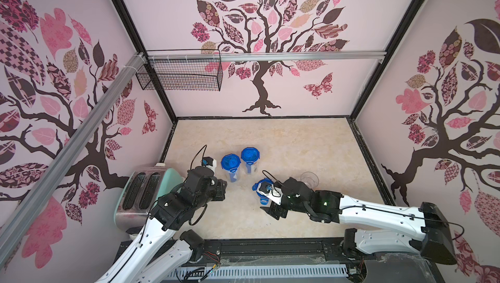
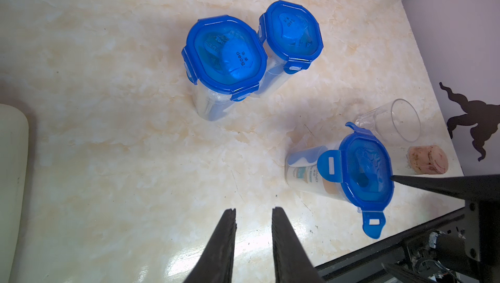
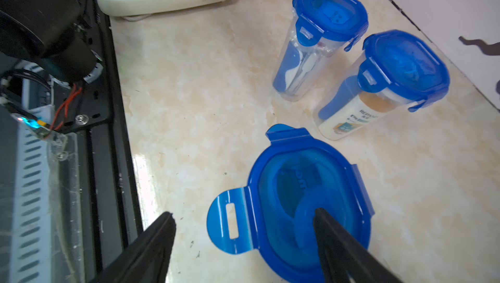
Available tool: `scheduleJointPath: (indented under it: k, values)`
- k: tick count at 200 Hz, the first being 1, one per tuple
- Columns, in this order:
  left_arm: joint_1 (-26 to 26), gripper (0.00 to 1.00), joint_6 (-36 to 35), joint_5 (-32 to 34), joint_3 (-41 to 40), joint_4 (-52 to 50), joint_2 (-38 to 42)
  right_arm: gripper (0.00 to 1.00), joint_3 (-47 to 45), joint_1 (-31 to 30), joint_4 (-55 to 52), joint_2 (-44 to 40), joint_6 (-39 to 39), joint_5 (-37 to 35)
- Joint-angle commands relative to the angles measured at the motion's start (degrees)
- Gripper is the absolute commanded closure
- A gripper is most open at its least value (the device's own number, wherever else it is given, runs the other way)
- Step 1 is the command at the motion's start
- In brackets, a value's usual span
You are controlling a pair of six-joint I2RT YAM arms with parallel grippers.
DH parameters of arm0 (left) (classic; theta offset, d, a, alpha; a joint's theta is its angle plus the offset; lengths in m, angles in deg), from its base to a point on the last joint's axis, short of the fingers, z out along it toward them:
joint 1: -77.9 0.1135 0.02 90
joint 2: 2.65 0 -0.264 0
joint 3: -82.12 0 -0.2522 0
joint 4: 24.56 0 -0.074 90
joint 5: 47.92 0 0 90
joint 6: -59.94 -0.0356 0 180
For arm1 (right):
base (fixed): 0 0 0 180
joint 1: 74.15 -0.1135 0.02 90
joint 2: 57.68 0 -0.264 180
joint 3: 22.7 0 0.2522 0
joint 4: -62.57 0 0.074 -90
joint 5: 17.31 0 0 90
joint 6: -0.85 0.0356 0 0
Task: Take out toiletry kits
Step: Open the lid of the container.
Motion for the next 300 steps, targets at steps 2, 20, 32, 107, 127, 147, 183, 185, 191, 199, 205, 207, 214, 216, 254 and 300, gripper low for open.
scheduleJointPath:
  k: [2, 20, 32, 107, 127, 147, 183, 185, 191, 199, 205, 207, 214, 216, 254, 300]
  values:
    - [0.8, 0.72, -0.8, -0.3, -0.3, 0.7, 1.2, 0.16, 2.4, -2.2, -3.0, 1.8, -4.2, -6.7]
    - [0.9, 0.72, -0.8, -0.5, -0.5, 0.8, 1.4, 0.16, 2.2, -2.3, -1.6, 2.0, -4.6, -7.8]
    - [0.9, 0.72, -0.8, -0.4, -0.4, 0.6, 1.2, 0.17, 2.1, -2.4, -0.9, 2.0, -4.6, -8.8]
    - [1.2, 0.72, -0.9, -0.4, -0.5, 0.8, 1.7, 0.24, 0.3, -2.8, 1.6, 1.2, -5.6, -9.6]
    - [1.1, 0.72, -0.9, -0.5, -0.5, 0.8, 1.5, 0.26, -0.1, -3.1, 2.2, 1.4, -6.1, -10.1]
    - [1.2, 0.72, -0.9, -0.5, -0.5, 0.8, 1.5, 0.28, -0.1, -3.4, 2.4, 2.0, -7.0, -10.9]
    - [1.1, 0.72, -1.0, -0.6, -0.6, 0.9, 1.4, 0.28, -0.3, -3.7, 2.6, 3.0, -8.5, -12.5]
    - [1.1, 0.72, -1.0, -0.7, -0.6, 1.0, 1.4, 0.28, -0.3, -3.7, 2.6, 3.0, -8.5, -12.6]
    - [1.1, 0.72, -0.9, -0.7, -0.6, 1.0, 1.4, 0.28, -0.2, -3.7, 2.5, 3.2, -8.6, -12.6]
    - [1.1, 0.72, -1.0, -0.8, -0.6, 1.0, 1.3, 0.28, -0.3, -3.9, 2.6, 3.4, -8.7, -12.5]
    - [1.1, 0.72, -1.0, -0.8, -0.6, 1.0, 1.3, 0.29, -0.3, -3.9, 2.4, 3.6, -8.9, -12.5]
    - [1.1, 0.72, -1.0, -0.8, -0.6, 1.0, 1.3, 0.29, -0.3, -3.9, 2.3, 3.6, -8.9, -12.4]
    - [1.2, 0.72, -1.0, -0.8, -0.6, 1.0, 1.3, 0.29, -0.3, -3.9, 2.2, 3.8, -9.1, -12.2]
    - [1.1, 0.72, -1.0, -0.8, -0.6, 1.0, 1.3, 0.29, -0.3, -4.0, 2.2, 3.7, -9.1, -12.1]
    - [1.1, 0.72, -1.0, -0.9, -0.7, 1.0, 1.3, 0.29, -0.6, -4.0, 2.7, 3.8, -9.3, -11.4]
    - [1.1, 0.72, -1.0, -0.9, -0.7, 1.0, 1.1, 0.35, -0.8, -4.0, 3.9, 4.1, -9.4, -12.8]
